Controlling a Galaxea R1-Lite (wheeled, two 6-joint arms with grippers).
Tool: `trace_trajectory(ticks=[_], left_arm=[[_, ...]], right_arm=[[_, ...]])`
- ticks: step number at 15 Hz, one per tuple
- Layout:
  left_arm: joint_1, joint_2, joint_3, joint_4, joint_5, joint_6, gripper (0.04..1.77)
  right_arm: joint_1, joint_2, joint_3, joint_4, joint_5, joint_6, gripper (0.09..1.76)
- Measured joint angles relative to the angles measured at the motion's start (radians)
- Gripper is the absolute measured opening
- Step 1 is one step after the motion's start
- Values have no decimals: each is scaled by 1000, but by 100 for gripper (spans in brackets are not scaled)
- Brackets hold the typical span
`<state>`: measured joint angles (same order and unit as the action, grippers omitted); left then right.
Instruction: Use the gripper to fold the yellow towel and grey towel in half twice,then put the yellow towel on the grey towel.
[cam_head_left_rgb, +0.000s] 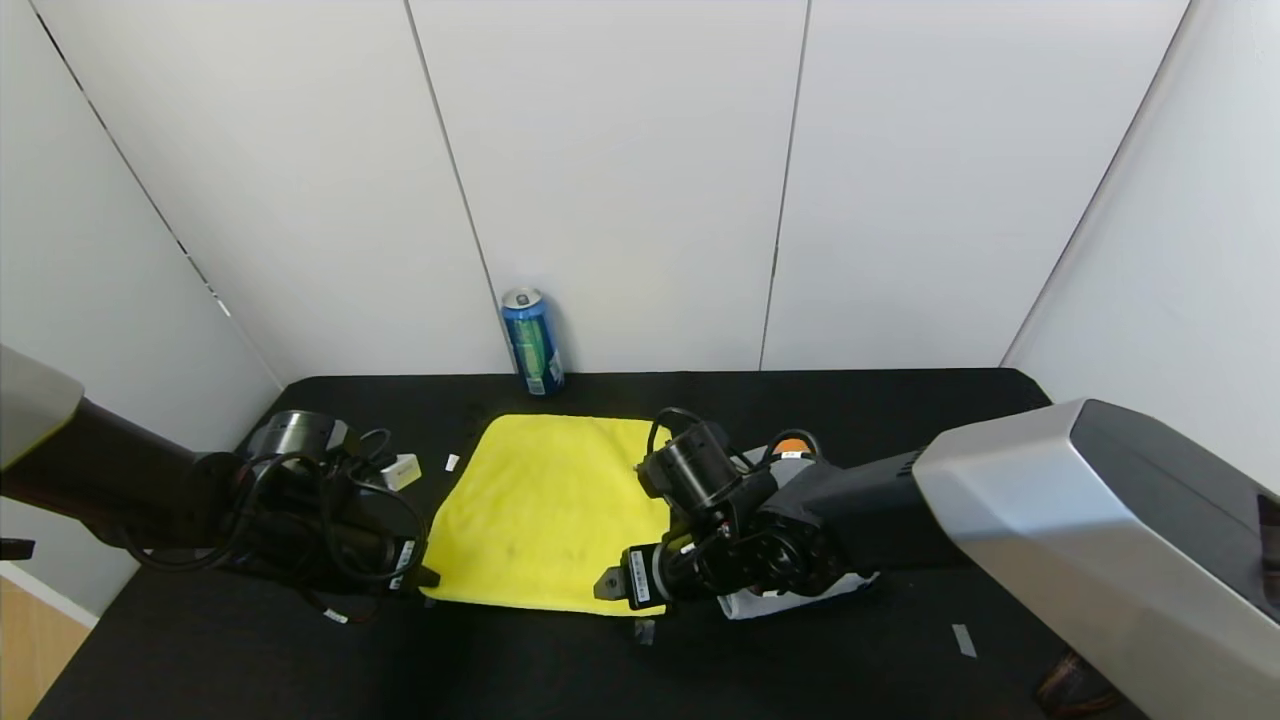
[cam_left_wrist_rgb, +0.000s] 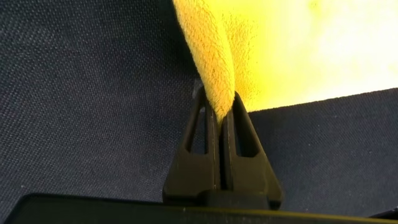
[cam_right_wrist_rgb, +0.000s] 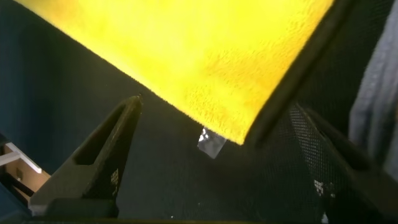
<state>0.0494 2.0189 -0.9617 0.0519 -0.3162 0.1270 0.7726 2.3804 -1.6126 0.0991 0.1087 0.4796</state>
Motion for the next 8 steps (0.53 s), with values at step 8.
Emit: trace_trajectory(ticks=[8], left_arm=[[-1, -17, 8, 0, -1, 0, 13]], right_arm=[[17, 26, -20, 4, -3, 2, 171]])
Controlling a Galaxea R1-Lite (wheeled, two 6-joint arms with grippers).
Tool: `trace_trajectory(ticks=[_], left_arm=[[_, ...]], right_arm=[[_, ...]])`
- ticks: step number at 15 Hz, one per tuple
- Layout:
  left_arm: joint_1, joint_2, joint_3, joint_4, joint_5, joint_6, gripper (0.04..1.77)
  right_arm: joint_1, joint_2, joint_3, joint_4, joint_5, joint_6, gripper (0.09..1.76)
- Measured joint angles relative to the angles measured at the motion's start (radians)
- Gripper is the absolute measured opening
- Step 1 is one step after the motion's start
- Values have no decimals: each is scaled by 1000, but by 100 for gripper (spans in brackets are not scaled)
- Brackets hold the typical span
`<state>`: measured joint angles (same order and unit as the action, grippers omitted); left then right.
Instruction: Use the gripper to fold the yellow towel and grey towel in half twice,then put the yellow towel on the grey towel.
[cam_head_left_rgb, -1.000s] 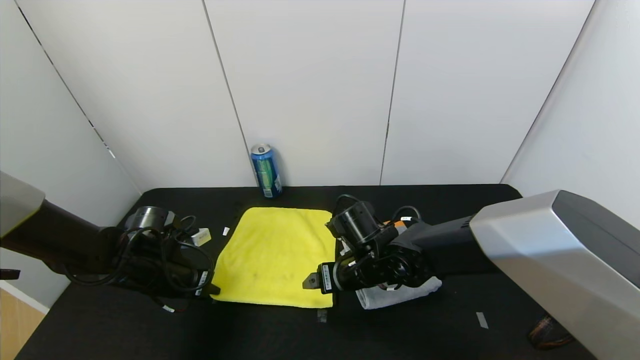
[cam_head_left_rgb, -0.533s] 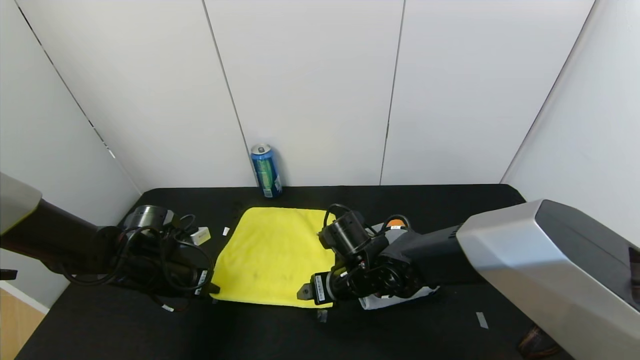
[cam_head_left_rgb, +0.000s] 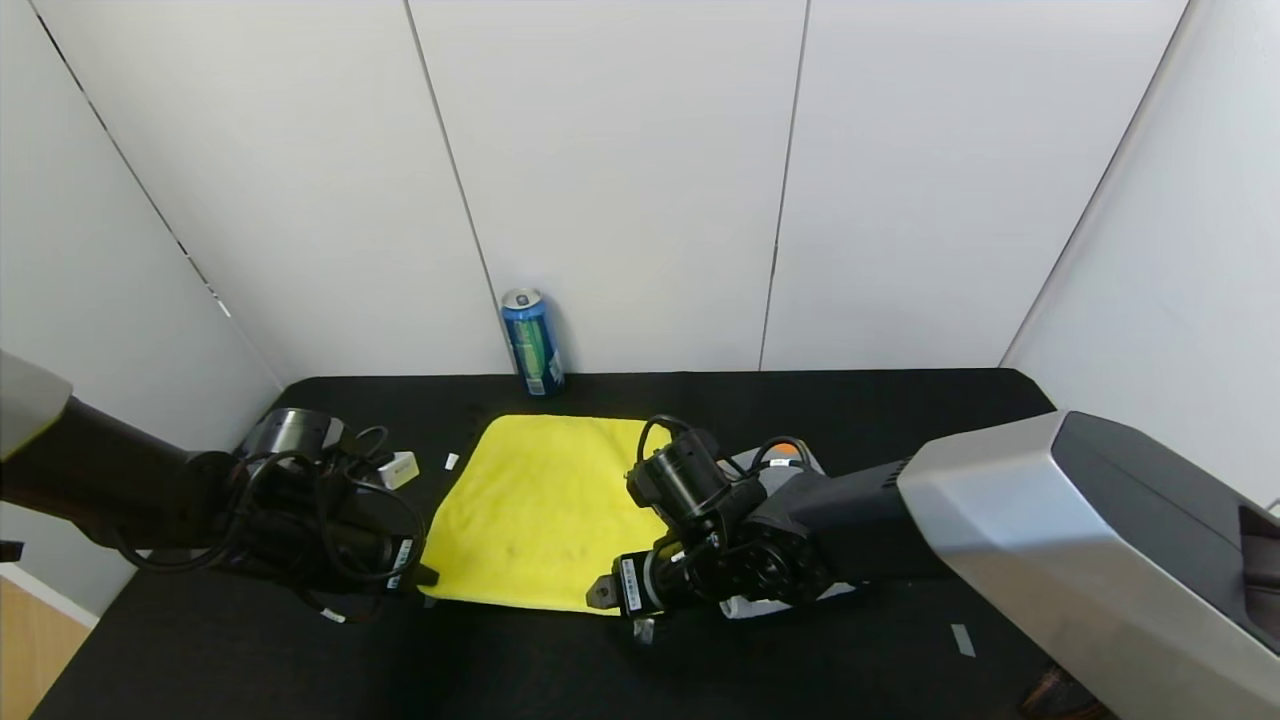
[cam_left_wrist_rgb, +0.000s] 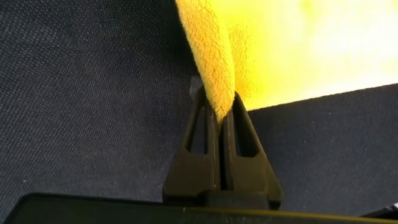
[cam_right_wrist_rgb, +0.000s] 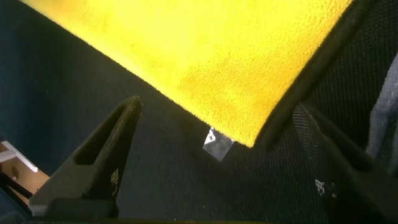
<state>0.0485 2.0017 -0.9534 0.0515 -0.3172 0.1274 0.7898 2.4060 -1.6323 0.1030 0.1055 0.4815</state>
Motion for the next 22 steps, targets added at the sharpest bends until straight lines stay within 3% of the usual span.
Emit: trace_trajectory(ticks=[1, 4, 8, 9, 22], left_arm=[[0, -2, 0, 0, 0, 0, 13], [0, -7, 2, -1, 0, 0, 13], [0, -7, 4, 0, 0, 0, 13], [0, -7, 4, 0, 0, 0, 13], [-26, -77, 61, -1, 12, 1, 13]], right_arm=[[0, 2, -2, 0, 1, 0, 162], [-1, 8, -4, 1, 2, 1, 115], [0, 11, -4, 2, 2, 8, 69], [0, 12, -4, 1, 2, 8, 13], [0, -14, 39, 5, -29, 13, 14]])
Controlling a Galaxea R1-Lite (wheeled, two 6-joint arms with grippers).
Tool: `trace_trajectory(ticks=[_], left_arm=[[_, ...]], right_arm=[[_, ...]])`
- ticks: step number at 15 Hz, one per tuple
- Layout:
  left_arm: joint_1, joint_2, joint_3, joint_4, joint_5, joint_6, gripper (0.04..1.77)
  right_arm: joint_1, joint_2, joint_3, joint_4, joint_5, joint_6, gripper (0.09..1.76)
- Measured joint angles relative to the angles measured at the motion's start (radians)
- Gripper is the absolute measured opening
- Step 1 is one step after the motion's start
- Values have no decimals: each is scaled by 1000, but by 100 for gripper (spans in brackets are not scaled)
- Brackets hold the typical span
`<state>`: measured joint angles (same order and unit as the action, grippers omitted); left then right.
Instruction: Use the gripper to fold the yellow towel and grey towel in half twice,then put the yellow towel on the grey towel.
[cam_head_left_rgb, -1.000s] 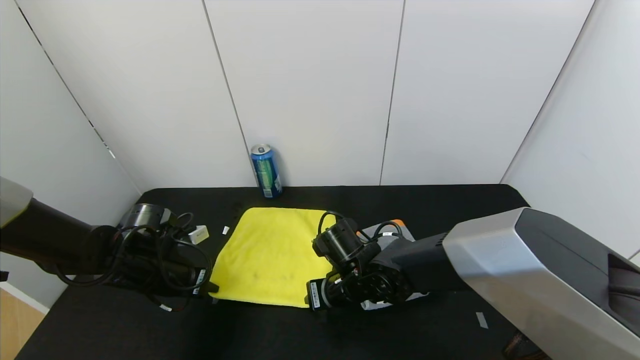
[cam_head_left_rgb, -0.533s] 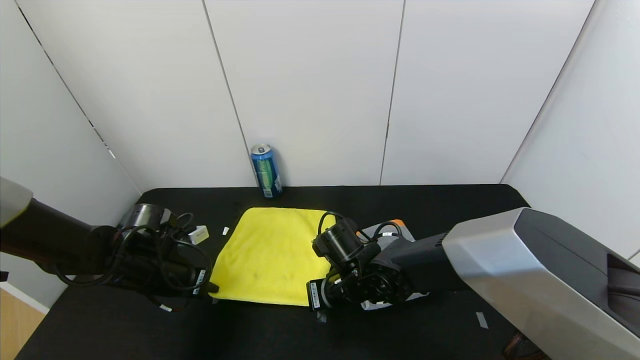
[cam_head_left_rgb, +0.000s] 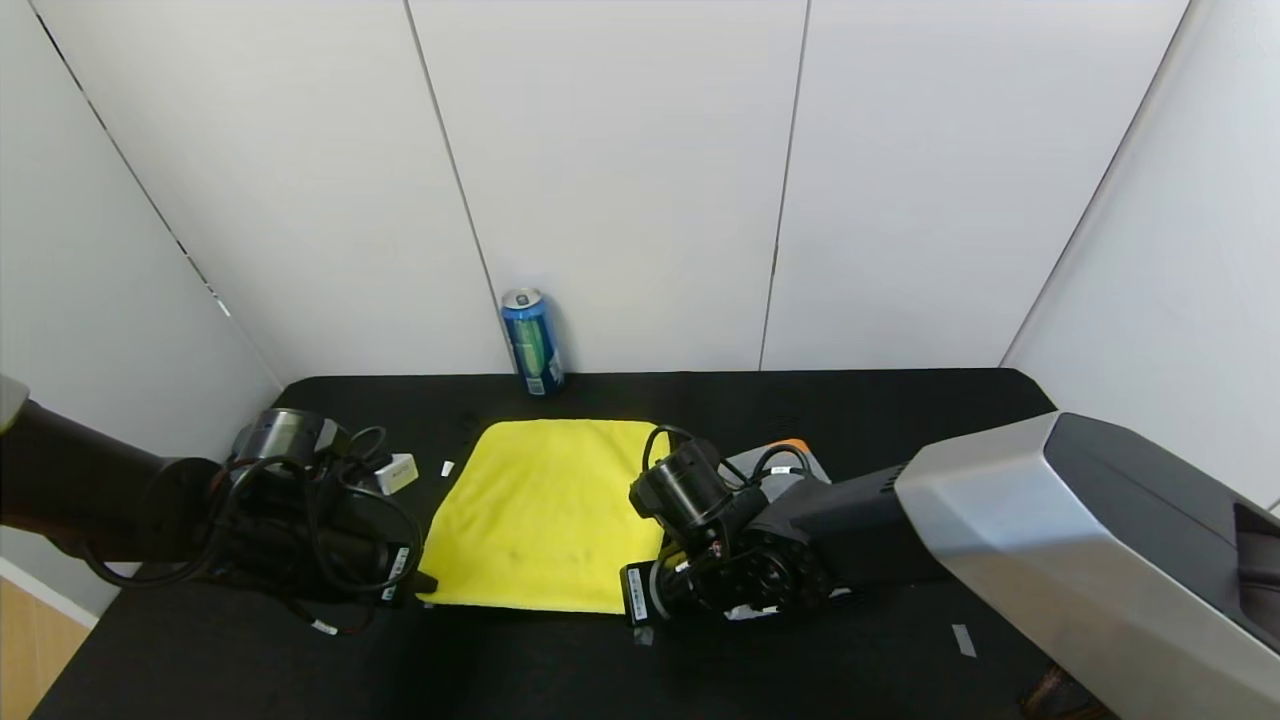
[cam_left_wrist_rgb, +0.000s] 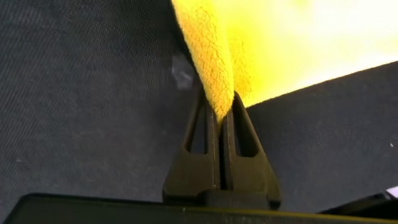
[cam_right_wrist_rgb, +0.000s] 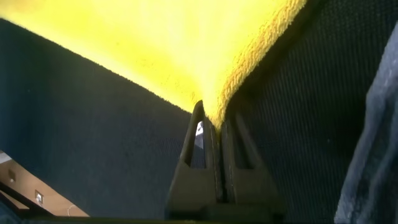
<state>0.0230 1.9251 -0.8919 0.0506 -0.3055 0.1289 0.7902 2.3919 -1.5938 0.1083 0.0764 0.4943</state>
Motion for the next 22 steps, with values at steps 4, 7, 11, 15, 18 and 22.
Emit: trace_trajectory(ticks=[4, 7, 11, 15, 18, 22], left_arm=[[-3, -65, 33, 0, 3, 0, 12], [-4, -118, 56, 1, 6, 0, 12], [3, -220, 105, 2, 4, 0, 12], [7, -305, 161, 2, 4, -8, 12], [9, -361, 203, 2, 6, -10, 12], [9, -406, 241, 3, 12, -10, 12]], right_arm=[[1, -36, 34, -1, 1, 1, 14], [1, -63, 55, -2, 7, 2, 14], [3, -101, 83, -2, 8, 4, 14], [20, -135, 125, -2, 7, 4, 14], [31, -163, 174, -3, 5, 5, 14], [50, -201, 227, -6, 4, 9, 14]])
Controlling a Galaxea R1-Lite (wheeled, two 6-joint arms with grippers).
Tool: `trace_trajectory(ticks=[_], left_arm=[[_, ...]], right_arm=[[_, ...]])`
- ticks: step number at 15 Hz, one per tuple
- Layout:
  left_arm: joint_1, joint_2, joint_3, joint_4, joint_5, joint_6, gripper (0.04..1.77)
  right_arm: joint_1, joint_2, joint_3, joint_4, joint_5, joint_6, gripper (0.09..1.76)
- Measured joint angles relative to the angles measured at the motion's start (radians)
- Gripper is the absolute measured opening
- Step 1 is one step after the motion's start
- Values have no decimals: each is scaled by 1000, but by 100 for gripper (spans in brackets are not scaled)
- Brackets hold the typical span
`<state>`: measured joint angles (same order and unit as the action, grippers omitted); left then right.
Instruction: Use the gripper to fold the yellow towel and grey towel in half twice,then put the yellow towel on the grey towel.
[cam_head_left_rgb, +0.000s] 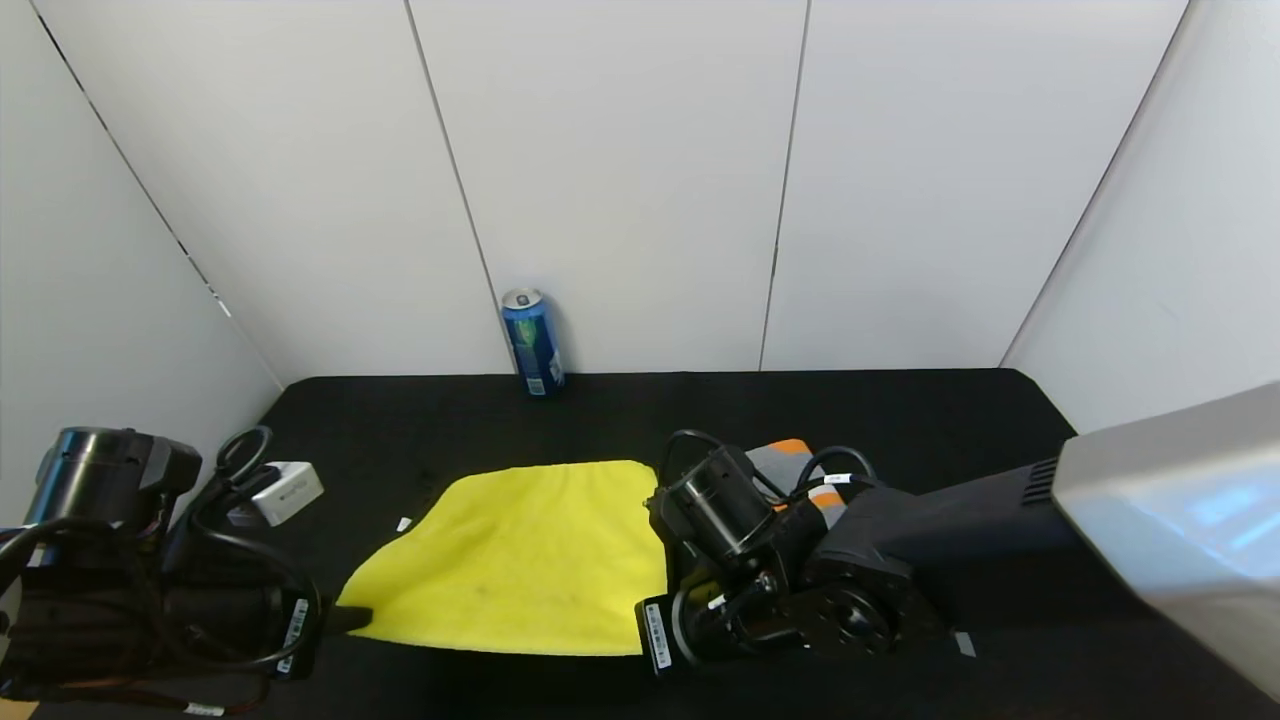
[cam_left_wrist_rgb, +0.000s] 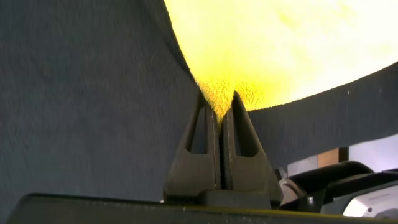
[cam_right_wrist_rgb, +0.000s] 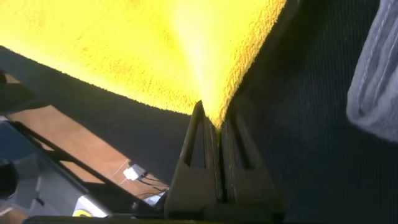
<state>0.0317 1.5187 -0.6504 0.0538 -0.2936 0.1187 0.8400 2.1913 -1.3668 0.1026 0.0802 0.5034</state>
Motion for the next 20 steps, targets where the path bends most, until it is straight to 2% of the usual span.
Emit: trace_trajectory(ticks=[20], left_arm=[[0, -4, 4, 0, 0, 0, 12]], right_arm=[[0, -1, 1, 0, 0, 0, 14]])
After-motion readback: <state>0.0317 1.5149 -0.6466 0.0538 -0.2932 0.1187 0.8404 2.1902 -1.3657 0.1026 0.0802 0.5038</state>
